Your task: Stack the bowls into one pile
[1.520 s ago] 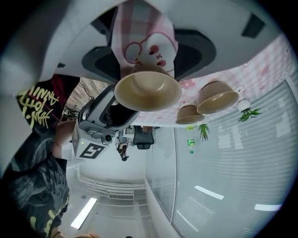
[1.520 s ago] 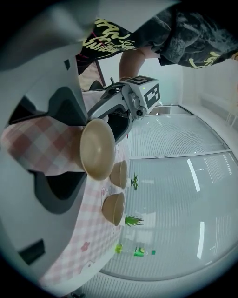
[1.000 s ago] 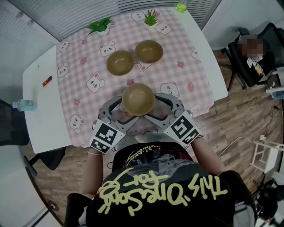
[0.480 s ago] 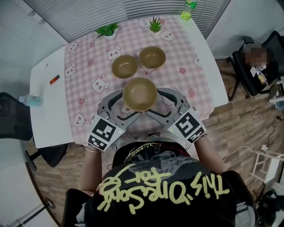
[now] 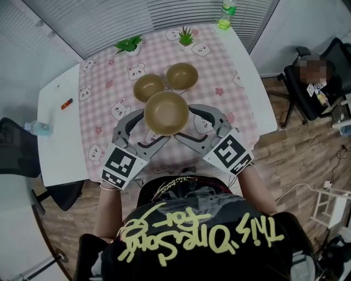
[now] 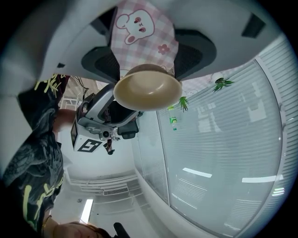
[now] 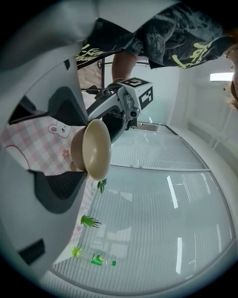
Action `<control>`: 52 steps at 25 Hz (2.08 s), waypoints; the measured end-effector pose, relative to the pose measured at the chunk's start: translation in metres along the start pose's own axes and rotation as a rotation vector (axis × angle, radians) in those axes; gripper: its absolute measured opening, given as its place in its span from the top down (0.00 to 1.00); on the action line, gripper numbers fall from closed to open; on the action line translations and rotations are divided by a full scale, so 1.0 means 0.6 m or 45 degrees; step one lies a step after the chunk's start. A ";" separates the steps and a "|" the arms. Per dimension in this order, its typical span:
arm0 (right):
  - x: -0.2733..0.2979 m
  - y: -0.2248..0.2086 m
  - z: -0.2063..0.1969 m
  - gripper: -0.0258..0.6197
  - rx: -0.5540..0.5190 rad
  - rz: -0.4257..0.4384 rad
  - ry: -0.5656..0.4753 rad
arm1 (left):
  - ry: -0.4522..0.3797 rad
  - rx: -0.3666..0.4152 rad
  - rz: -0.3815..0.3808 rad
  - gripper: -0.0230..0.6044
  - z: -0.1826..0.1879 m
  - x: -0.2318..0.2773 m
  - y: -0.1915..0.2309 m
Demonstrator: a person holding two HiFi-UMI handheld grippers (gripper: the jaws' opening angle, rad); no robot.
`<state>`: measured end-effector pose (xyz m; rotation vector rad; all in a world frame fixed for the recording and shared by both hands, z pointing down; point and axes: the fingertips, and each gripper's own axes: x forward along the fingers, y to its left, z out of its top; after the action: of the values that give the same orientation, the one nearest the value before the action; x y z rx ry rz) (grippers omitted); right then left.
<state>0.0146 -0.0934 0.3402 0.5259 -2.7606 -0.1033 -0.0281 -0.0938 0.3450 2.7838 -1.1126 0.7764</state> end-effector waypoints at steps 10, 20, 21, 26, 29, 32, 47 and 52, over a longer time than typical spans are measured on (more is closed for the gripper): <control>-0.015 -0.008 0.008 0.48 0.013 -0.003 -0.053 | -0.030 -0.040 0.007 0.37 0.016 0.008 -0.005; 0.024 -0.016 0.013 0.48 0.018 0.009 -0.052 | -0.012 -0.048 0.029 0.37 -0.001 0.006 0.032; 0.030 -0.019 0.015 0.48 0.021 0.008 -0.051 | -0.009 -0.044 0.031 0.37 -0.002 0.006 0.038; 0.057 -0.029 0.019 0.48 0.039 -0.003 -0.037 | -0.006 -0.048 0.023 0.37 -0.009 0.008 0.067; 0.080 -0.040 0.016 0.48 0.055 -0.012 -0.025 | -0.019 -0.075 0.006 0.36 -0.020 0.016 0.090; 0.102 -0.049 0.014 0.48 0.063 -0.018 -0.014 | -0.012 -0.086 -0.001 0.36 -0.031 0.022 0.111; 0.178 -0.074 -0.014 0.48 0.122 -0.024 0.063 | 0.054 -0.101 -0.016 0.35 -0.082 0.048 0.174; 0.188 -0.081 -0.029 0.48 0.142 -0.021 0.101 | 0.082 -0.081 -0.016 0.34 -0.092 0.060 0.180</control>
<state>-0.0620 -0.1803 0.3847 0.5693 -2.6959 0.0670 -0.1010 -0.1846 0.3951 2.6910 -1.0886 0.8080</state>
